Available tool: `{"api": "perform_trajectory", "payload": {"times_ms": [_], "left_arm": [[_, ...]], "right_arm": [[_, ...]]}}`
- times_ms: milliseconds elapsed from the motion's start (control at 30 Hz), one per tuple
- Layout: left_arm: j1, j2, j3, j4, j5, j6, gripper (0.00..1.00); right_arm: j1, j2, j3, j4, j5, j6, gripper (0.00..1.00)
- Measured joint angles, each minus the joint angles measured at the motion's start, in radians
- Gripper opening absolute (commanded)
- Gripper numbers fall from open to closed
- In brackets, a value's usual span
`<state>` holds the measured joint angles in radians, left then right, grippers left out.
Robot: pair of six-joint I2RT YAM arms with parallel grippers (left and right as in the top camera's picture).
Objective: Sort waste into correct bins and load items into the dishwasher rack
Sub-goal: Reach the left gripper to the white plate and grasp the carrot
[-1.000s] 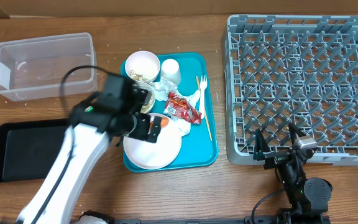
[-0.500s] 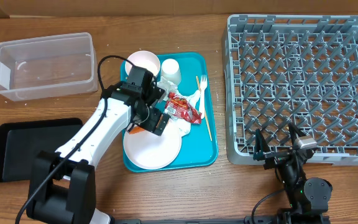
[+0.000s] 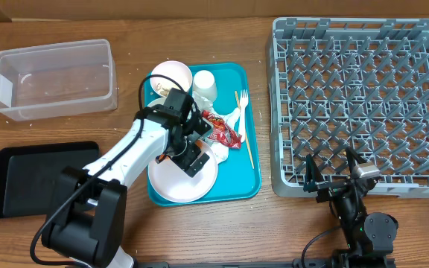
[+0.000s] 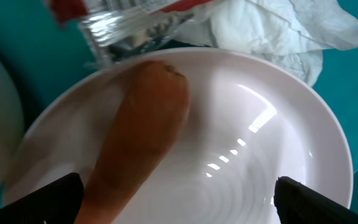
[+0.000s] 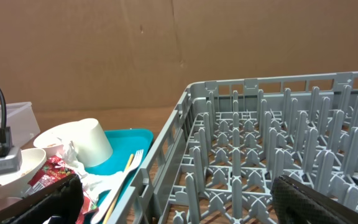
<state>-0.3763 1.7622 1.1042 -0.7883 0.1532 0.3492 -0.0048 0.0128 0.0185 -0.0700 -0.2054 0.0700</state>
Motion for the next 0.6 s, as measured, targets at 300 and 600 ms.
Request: {"api": "perform_trajectory", "payload": {"times_ms": [300, 600], "left_arm": [[-0.017, 0.001, -0.003, 0.001, 0.0, 0.028, 1.0], [-0.039, 0.002, -0.025, -0.098, 0.003, 0.043, 1.0]], "right_arm": [[0.0, 0.0, 0.0, -0.001, 0.0, 0.0, 1.0], [0.0, 0.0, 0.0, 0.0, 0.0, -0.001, 1.0]]}}
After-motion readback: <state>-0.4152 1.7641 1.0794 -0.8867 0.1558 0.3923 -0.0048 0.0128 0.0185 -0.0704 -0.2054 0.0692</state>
